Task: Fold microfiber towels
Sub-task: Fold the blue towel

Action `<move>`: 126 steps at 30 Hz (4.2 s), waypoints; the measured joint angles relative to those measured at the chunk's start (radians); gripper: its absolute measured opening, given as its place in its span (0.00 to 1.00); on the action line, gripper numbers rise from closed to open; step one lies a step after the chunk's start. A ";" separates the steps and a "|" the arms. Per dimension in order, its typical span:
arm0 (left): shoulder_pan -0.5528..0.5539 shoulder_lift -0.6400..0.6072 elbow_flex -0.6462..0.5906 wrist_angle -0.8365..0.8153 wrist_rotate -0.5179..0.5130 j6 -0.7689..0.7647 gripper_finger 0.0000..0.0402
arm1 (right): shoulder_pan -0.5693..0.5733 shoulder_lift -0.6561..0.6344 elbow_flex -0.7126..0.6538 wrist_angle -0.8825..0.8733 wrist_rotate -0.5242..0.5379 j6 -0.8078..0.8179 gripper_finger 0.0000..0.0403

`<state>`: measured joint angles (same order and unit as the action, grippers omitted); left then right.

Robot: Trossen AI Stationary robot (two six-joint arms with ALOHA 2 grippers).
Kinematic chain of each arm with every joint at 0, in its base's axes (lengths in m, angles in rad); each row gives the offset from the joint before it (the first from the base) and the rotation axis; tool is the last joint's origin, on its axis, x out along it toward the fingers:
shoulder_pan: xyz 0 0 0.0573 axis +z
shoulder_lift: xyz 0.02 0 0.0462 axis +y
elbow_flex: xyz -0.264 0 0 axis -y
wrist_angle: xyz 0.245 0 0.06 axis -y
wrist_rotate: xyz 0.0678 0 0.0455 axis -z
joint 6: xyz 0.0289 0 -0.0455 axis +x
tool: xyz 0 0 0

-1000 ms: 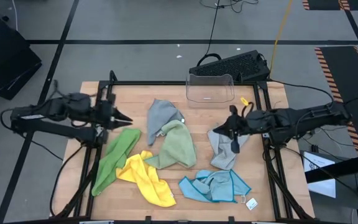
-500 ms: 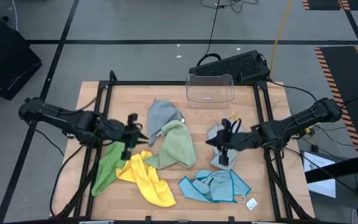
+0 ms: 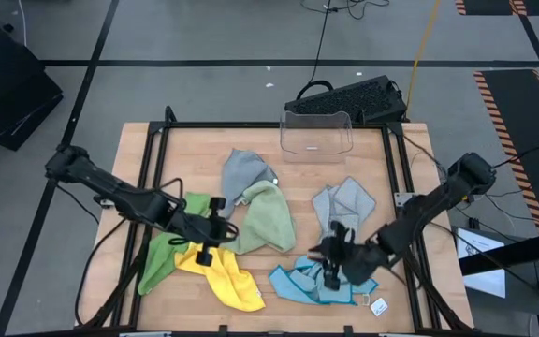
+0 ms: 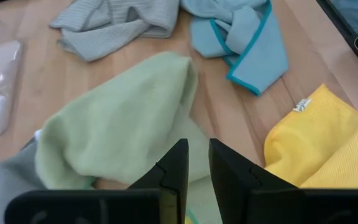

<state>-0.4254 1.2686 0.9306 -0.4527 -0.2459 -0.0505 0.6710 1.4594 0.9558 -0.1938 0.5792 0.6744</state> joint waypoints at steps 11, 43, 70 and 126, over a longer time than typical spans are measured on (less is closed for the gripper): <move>-0.039 0.077 0.000 0.119 0.002 0.047 0.17 | 0.127 0.241 0.000 0.299 0.130 0.061 0.33; -0.171 0.211 0.000 0.419 -0.073 -0.180 0.17 | 0.365 0.301 0.294 -0.299 -0.063 0.378 0.33; -0.199 0.219 0.000 0.611 -0.250 -0.101 0.17 | 0.454 0.466 0.292 -0.453 0.023 0.368 0.46; -0.096 0.721 0.363 0.997 -0.240 0.196 0.64 | 0.298 0.123 0.011 0.073 0.539 -0.165 0.00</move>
<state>-0.5214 1.9893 1.2940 0.5444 -0.4857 0.1459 0.9693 1.5826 0.9670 -0.1205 1.1183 0.5097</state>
